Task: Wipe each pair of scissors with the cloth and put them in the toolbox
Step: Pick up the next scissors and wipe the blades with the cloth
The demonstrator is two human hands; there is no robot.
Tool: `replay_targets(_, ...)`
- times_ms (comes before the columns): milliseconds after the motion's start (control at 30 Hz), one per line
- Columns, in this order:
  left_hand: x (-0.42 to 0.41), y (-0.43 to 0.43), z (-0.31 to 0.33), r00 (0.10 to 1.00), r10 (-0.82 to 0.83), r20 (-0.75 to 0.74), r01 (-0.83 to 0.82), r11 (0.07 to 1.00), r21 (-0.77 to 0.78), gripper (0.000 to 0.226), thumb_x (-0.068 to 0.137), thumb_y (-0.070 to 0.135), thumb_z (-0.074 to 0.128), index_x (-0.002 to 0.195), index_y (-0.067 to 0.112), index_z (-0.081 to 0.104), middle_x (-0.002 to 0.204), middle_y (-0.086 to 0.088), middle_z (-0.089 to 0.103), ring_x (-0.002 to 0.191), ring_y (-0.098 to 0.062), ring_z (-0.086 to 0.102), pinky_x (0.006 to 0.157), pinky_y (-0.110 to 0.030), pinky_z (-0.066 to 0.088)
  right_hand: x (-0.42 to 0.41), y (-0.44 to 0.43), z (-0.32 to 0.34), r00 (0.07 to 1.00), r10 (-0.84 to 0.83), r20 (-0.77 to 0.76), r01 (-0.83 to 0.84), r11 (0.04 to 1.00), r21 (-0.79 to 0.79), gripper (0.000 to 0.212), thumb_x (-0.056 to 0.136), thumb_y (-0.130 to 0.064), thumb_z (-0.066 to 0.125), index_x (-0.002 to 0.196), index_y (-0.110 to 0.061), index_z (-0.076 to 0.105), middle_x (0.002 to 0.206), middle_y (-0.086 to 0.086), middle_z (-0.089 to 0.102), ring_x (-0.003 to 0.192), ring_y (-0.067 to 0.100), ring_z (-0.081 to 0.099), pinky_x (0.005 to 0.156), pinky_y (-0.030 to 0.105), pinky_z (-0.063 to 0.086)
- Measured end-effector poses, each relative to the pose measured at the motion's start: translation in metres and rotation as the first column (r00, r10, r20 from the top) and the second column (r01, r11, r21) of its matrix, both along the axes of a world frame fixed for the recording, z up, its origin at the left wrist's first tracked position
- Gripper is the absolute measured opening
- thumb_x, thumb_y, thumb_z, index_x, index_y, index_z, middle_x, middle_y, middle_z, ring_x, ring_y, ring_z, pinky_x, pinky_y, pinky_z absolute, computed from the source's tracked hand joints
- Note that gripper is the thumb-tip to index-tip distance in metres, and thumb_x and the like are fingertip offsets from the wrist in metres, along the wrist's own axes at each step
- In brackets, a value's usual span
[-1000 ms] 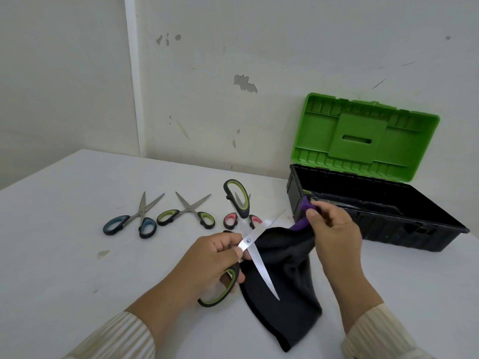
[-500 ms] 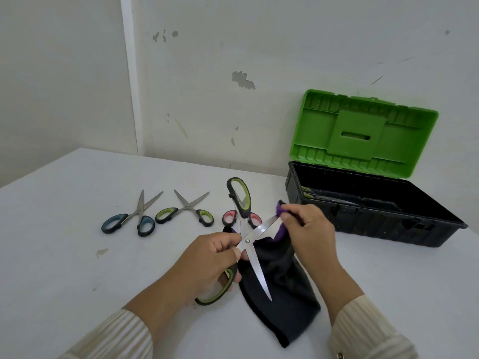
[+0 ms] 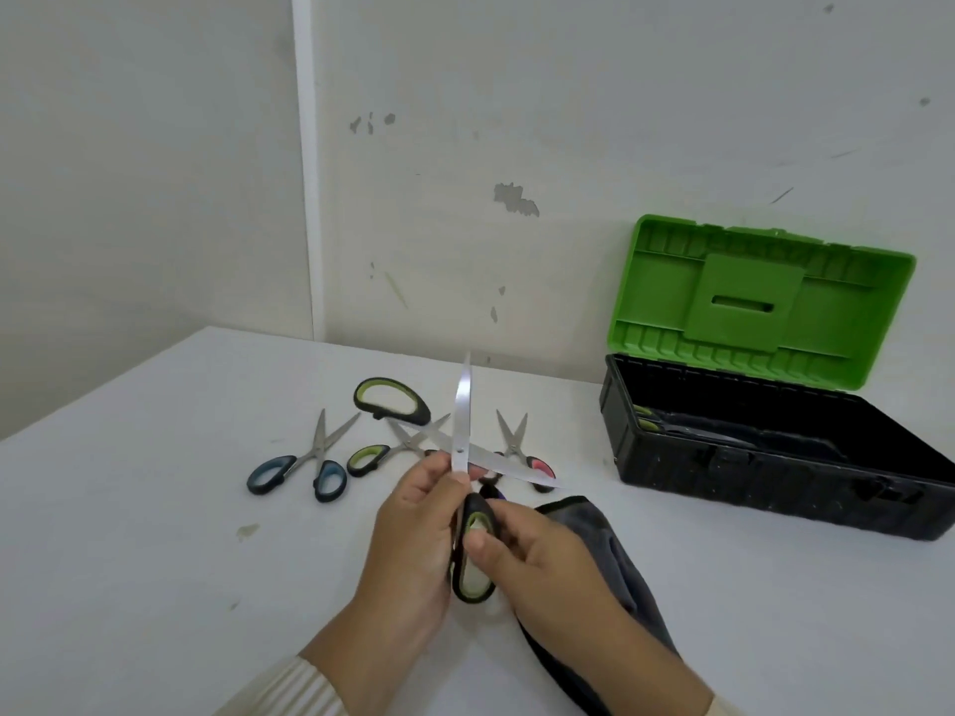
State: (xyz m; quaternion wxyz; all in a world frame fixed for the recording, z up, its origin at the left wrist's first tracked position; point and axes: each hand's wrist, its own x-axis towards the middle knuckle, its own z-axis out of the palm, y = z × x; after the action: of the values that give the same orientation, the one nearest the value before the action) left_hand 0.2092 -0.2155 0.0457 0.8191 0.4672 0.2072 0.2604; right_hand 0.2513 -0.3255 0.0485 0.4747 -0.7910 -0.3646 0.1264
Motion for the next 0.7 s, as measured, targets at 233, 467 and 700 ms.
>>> replay_targets(233, 0.007, 0.044, 0.004, 0.989, 0.111, 0.098, -0.082, 0.961, -0.263, 0.017, 0.091, 0.033, 0.056, 0.09, 0.017, 0.061, 0.089, -0.003, 0.066, 0.081, -0.017, 0.062, 0.074, -0.031, 0.048, 0.018, -0.022, 0.015, 0.95, -0.122, -0.288, 0.124, 0.992, -0.012, 0.016, 0.088, -0.01, 0.056, 0.085, -0.018, 0.07, 0.06, 0.0, 0.052, 0.042, 0.003, 0.039, 0.043, 0.013, 0.033)
replay_targets(467, 0.0, 0.041, 0.005, 0.998, -0.059, 0.0, 0.059, 0.991, -0.122, 0.019, 0.094, 0.003, 0.049, 0.106, 0.005, 0.064, 0.095, -0.012, 0.068, 0.083, -0.02, 0.063, 0.075, -0.033, 0.054, 0.021, -0.027, 0.02, 0.929, -0.14, -0.341, 0.161, 0.986, 0.033, 0.017, 0.09, -0.01, 0.054, 0.089, -0.015, 0.069, 0.059, 0.0, 0.055, 0.039, 0.002, 0.042, 0.041, 0.014, 0.035)
replay_targets(700, -0.004, -0.003, -0.002, 0.921, -0.387, -0.044, 0.386, 0.922, -0.033, 0.024, 0.098, 0.008, 0.043, 0.113, 0.009, 0.062, 0.099, -0.02, 0.073, 0.08, -0.027, 0.071, 0.066, -0.038, 0.059, 0.021, -0.022, 0.012, 0.935, -0.192, -0.299, 0.236, 0.965, 0.118, 0.015, 0.09, -0.015, 0.054, 0.099, -0.02, 0.066, 0.063, -0.001, 0.063, 0.047, 0.01, 0.05, 0.048, 0.023, 0.048)
